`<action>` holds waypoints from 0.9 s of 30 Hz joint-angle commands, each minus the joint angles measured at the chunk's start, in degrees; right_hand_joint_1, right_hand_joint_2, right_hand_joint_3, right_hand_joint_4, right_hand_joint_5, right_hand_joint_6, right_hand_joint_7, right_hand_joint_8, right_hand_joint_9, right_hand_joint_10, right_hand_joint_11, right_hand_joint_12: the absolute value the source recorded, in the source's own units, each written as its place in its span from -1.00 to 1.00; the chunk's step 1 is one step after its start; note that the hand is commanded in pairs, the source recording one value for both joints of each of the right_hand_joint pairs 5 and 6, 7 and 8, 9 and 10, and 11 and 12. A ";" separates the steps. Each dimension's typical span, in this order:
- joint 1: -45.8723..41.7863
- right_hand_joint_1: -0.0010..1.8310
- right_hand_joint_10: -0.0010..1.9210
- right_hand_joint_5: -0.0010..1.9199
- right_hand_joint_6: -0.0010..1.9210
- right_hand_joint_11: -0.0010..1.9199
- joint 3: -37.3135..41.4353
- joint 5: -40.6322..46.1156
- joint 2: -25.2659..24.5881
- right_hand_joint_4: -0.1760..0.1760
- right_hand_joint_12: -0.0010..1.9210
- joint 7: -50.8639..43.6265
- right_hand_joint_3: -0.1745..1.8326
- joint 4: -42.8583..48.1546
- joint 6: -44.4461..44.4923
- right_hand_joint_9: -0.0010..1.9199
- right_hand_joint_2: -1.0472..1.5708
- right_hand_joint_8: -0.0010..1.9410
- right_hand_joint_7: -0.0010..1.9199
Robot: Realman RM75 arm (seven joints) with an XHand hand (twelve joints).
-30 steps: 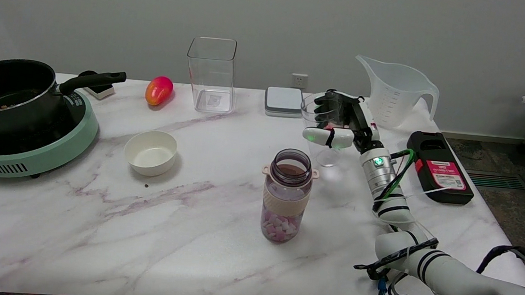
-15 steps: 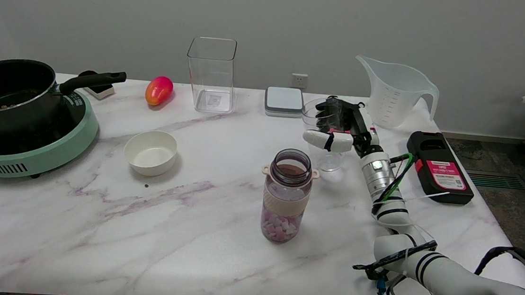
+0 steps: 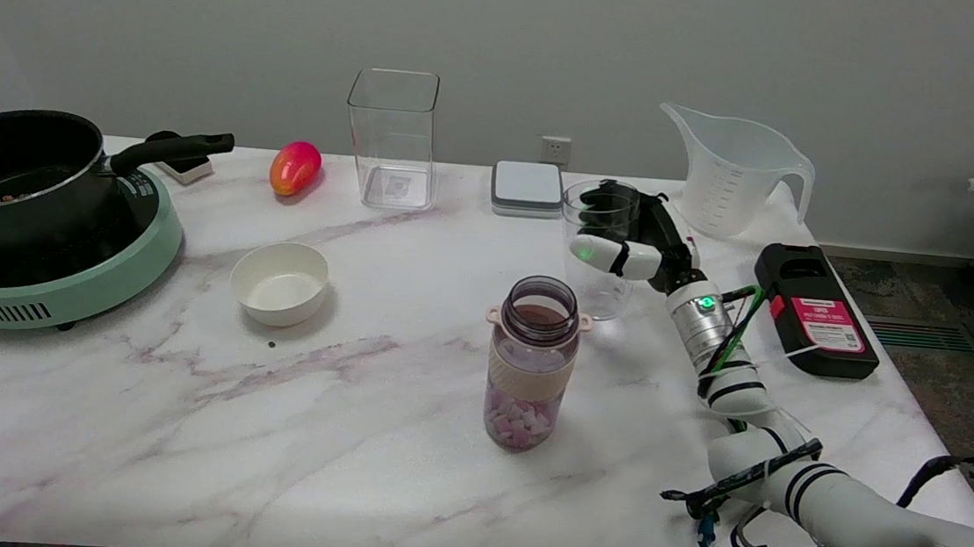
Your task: Place the measuring cup onto the table.
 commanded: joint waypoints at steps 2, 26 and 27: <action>0.39 0.54 0.35 0.53 0.53 0.21 2.17 -8.05 1.74 0.00 0.21 12.98 -0.29 0.18 -3.89 0.36 0.53 0.39 0.41; -2.41 0.55 0.29 0.29 0.29 0.13 0.04 -2.11 0.70 0.00 0.13 0.39 0.01 2.21 -4.97 0.29 0.26 0.33 0.34; -2.47 0.54 0.27 0.24 0.24 0.11 0.23 -2.30 0.70 0.00 0.11 0.39 0.05 2.34 -4.97 0.27 0.22 0.31 0.32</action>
